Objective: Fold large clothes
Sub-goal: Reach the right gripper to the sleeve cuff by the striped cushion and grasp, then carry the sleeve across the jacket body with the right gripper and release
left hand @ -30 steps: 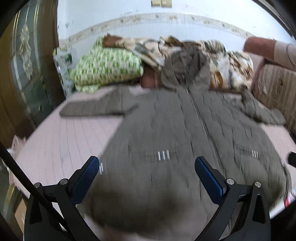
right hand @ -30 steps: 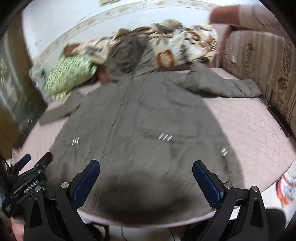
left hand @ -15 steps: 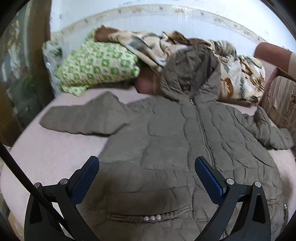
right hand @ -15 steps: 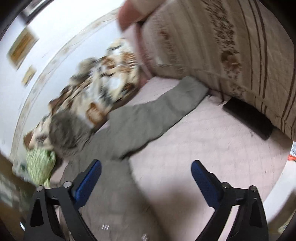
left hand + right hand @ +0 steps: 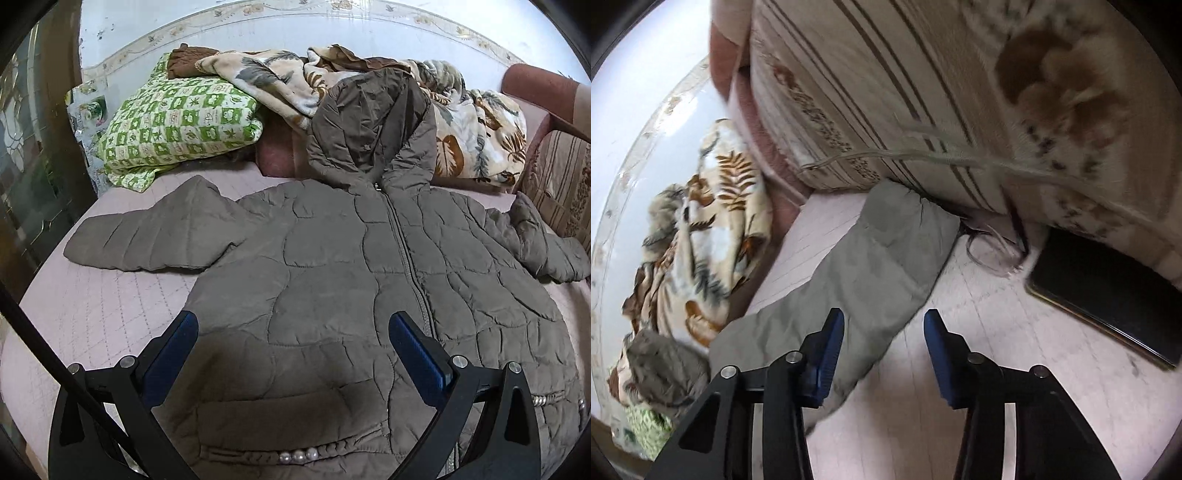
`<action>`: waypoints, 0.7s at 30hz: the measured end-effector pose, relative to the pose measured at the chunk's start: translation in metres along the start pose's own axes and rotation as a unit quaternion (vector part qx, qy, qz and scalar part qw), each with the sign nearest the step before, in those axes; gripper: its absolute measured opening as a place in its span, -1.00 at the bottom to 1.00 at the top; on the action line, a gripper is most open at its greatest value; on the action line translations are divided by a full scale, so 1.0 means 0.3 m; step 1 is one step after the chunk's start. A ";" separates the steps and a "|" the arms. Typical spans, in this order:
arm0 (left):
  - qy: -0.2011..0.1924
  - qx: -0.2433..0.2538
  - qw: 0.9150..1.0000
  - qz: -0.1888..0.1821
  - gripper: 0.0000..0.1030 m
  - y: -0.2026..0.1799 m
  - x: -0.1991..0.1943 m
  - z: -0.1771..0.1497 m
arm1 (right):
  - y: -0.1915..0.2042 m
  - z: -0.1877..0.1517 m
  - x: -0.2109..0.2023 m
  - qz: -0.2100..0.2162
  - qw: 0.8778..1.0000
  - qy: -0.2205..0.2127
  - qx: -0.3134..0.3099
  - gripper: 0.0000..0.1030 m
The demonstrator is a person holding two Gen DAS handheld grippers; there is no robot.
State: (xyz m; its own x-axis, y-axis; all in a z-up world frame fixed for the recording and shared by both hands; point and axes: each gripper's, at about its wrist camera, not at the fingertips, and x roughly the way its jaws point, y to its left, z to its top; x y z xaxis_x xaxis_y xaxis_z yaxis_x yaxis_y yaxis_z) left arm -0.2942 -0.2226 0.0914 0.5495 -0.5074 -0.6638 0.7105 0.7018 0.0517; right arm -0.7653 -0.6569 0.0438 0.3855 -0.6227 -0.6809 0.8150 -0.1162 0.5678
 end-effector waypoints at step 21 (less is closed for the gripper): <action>0.015 0.006 1.000 0.003 1.00 -0.014 0.053 -0.008 | -0.048 0.087 0.142 -0.007 0.998 -0.060 -0.015 -0.73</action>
State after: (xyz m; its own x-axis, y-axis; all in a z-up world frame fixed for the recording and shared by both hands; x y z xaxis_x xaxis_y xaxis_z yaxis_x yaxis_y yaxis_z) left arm -0.2896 -0.2324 0.0789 0.5409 -0.4873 -0.6855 0.7123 0.6988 0.0653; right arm -0.7719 -0.7019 0.0187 0.3212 -0.7094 -0.6273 0.8331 -0.1033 0.5433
